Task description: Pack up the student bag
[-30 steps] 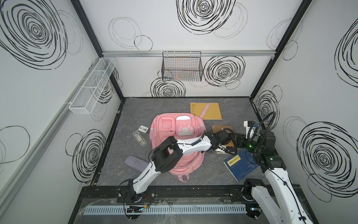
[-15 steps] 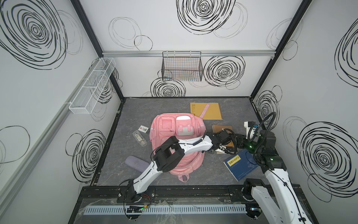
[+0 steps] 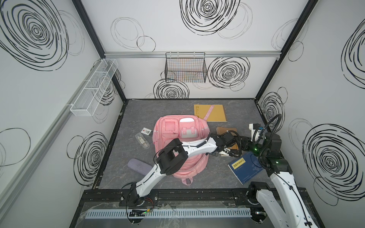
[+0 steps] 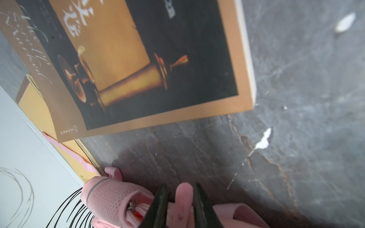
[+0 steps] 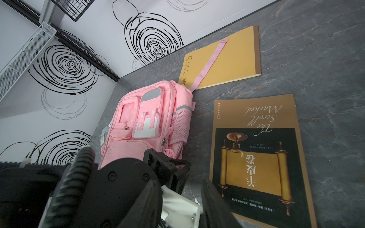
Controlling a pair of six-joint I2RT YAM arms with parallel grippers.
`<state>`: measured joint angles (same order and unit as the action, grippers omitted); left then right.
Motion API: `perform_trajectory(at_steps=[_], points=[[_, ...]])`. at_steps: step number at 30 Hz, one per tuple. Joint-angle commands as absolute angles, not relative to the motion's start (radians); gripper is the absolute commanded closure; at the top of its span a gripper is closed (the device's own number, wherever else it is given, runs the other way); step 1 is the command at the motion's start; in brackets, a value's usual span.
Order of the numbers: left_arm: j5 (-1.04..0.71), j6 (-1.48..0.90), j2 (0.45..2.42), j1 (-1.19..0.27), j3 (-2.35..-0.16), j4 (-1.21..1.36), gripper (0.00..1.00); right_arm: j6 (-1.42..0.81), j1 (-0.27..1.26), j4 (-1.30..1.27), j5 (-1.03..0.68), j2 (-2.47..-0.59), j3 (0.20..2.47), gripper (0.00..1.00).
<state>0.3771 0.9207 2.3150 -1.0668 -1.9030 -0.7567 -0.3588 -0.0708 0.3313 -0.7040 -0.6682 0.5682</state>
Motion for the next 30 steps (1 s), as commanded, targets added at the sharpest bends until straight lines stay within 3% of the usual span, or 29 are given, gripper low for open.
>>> perform_trajectory(at_steps=[1, 5, 7, 10, 17, 22, 27, 28, 30], points=[[0.371, 0.923, 2.329, -1.052, -1.931, -0.783, 0.76, -0.351, -0.057, 0.341, -0.762, -0.652, 0.592, 0.59], [0.361, 0.909, 2.321, -1.052, -1.939, -0.786, 0.77, -0.35, -0.056, 0.341, -0.761, -0.655, 0.593, 0.59], [0.359, 0.907, 2.314, -1.052, -1.942, -0.782, 0.85, -0.351, -0.055, 0.342, -0.762, -0.655, 0.595, 0.59], [0.358, 0.904, 2.301, -1.052, -1.941, -0.768, 0.86, -0.351, -0.057, 0.343, -0.761, -0.655, 0.599, 0.59], [0.342, 0.889, 2.254, -1.049, -1.922, -0.698, 1.0, -0.353, -0.057, 0.347, -0.752, -0.656, 0.604, 0.59], [0.373, 0.843, 2.193, -1.057, -1.88, -0.609, 1.0, -0.364, -0.057, 0.346, -0.751, -0.66, 0.601, 0.59], [0.326, 0.487, 2.035, -1.07, -1.79, -0.476, 0.97, -0.406, -0.06, 0.316, -0.739, -0.681, 0.579, 0.58], [0.293, 0.375, 1.984, -1.072, -1.739, -0.438, 0.9, -0.412, -0.06, 0.303, -0.75, -0.696, 0.575, 0.58], [0.242, 0.145, 1.878, -1.075, -1.6, -0.344, 0.86, -0.411, -0.06, 0.27, -0.793, -0.739, 0.567, 0.58]])
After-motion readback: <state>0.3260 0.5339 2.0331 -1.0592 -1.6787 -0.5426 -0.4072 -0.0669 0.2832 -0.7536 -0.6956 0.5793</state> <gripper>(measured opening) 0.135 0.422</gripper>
